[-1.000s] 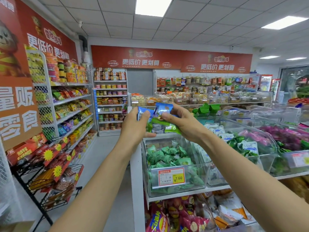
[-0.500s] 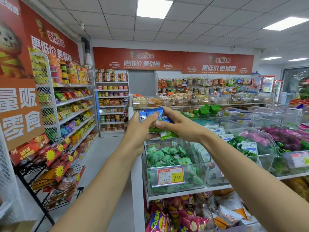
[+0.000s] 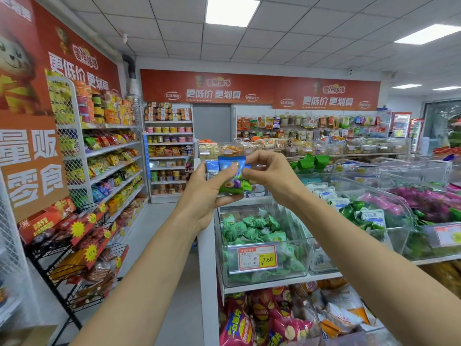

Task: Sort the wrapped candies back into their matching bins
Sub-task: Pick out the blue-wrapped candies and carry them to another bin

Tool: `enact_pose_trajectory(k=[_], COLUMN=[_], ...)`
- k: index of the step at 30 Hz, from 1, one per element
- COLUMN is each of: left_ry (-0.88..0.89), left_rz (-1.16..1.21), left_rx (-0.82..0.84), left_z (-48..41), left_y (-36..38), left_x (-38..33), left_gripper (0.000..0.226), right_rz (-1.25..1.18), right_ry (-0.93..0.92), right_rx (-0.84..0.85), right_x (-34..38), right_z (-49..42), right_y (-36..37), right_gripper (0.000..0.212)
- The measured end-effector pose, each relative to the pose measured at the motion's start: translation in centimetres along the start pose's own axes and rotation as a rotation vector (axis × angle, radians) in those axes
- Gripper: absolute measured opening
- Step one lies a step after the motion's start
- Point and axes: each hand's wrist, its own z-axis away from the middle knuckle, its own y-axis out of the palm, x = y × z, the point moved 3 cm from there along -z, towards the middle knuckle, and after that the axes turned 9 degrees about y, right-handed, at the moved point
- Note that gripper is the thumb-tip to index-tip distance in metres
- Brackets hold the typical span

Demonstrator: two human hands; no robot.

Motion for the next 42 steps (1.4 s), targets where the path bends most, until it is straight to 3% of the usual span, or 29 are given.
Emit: enact_pose_trajectory(k=[4, 7, 11, 14, 19, 23, 28, 31, 37, 39, 42], left_ry=[0.004, 0.014, 0.074, 0.121, 0.177, 0.196, 0.198, 0.202, 0.209, 0.211, 0.220], left_rz=[0.015, -0.027, -0.080, -0.126, -0.197, -0.230, -0.249, -0.247, -0.257, -0.266, -0.258], left_rx=[-0.025, -0.045, -0.075, -0.068, -0.062, -0.048, -0.031, -0.019, -0.015, -0.010, 0.001], left_z=[0.1, 0.2, 0.1, 0.1, 0.3, 0.5, 0.4, 0.2, 0.0, -0.1, -0.2], left_y=[-0.3, -0.4, -0.8, -1.3, -1.9, -2.1, -2.6, -2.7, -2.9, -2.9, -2.7], left_x=[-0.2, -0.2, -0.3, -0.6, -0.8, -0.6, -0.7, -0.9, -0.8, -0.8, -0.7], left_gripper=[0.038, 0.042, 0.041, 0.035, 0.032, 0.030, 0.031, 0.032, 0.031, 0.031, 0.030], right_rz=[-0.031, -0.122, -0.153, 0.061, 0.599, 0.827, 0.893, 0.946, 0.901, 0.838, 0.810], right_ry=[0.045, 0.123, 0.158, 0.202, 0.646, 0.856, 0.790, 0.709, 0.461, 0.464, 0.784], right_rx=[0.051, 0.164, 0.151, 0.156, 0.657, 0.719, 0.740, 0.690, 0.268, 0.342, 0.674], right_x=[-0.2, -0.1, -0.4, -1.7, -7.2, -10.5, -10.6, -11.4, -9.3, -8.6, -9.1], right_z=[0.1, 0.1, -0.3, -0.6, 0.0, -0.7, -1.4, -1.4, -3.4, -3.3, -1.4], right_y=[0.0, -0.3, -1.7, -3.1, -1.1, 0.9, 1.4, 1.0, -2.7, -2.6, -0.3], right_gripper=[0.008, 0.018, 0.019, 0.017, 0.014, 0.040, 0.018, 0.021, 0.011, 0.029, 0.041])
